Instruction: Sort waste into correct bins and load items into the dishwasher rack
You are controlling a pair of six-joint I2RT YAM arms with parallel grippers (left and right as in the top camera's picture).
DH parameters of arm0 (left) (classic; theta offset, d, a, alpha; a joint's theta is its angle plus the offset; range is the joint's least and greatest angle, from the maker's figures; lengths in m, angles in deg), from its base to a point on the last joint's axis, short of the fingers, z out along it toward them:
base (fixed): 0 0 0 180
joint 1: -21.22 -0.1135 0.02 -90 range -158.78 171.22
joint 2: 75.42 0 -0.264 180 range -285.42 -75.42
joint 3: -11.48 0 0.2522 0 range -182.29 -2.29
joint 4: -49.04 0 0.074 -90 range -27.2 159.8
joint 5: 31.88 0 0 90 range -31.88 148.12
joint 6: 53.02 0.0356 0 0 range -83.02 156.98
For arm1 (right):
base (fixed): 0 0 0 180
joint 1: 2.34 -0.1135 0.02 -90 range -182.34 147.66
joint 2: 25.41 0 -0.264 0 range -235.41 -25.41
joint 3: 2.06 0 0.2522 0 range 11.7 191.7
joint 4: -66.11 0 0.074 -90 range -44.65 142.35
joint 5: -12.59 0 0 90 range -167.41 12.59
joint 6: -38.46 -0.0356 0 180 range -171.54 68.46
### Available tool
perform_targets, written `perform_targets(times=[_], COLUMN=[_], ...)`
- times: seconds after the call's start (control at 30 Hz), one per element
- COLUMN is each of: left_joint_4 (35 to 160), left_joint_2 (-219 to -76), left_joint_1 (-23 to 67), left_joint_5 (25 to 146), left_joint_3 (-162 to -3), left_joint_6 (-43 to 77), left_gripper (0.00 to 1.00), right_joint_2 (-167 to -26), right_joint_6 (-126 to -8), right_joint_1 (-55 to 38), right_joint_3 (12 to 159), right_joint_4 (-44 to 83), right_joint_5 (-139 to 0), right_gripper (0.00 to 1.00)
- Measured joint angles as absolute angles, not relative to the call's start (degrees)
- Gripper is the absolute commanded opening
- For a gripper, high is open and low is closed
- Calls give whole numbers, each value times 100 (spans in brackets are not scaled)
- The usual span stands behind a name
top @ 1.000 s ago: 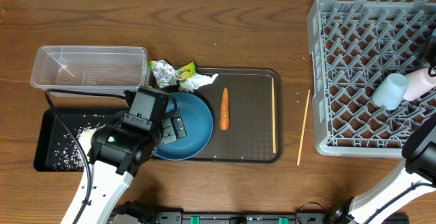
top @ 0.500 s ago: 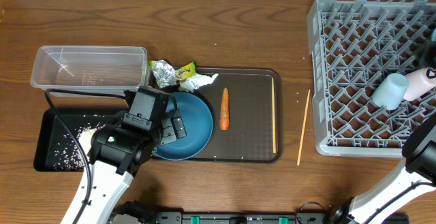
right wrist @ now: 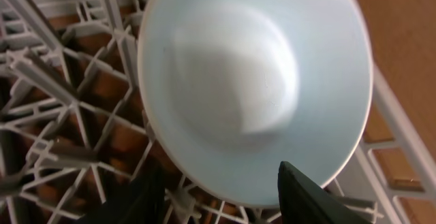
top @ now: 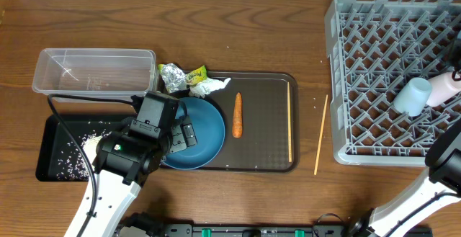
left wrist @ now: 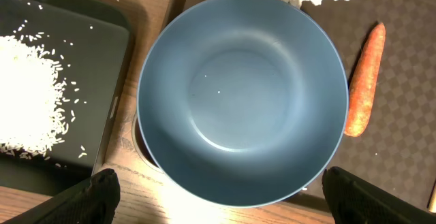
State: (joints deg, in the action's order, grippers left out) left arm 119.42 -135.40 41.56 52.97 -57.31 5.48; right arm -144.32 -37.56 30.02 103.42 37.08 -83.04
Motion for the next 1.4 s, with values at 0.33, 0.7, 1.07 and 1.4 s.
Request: perform_targets(times=[0.33,0.7,1.07,1.4], left_joint_4=[11942,11942,11942,11944], left_joint_2=[-13540,-13543,-13543,-13540], left_joint_1=[4156,4156,4156,4156], left_joint_5=[5297,5297,5297,5297], left_joint_3=[-5731,-5731,-5731,-5731], left_joint_6=[548,548,548,548], left_gripper=[98,98,98,98], right_joint_2=[-14727,-14784,-14751,-14749], right_joint_6=[-3745,-3706,-3911,-4770], right_joint_1=[3004,3004,3030,3078], right_joint_3=[10342,10342,10421,10847], right_joint_4=[4025,4237,4342,4100], right_joint_5=[-8306,-8285,-8324,-6512], right_gripper=[52,12,1,1])
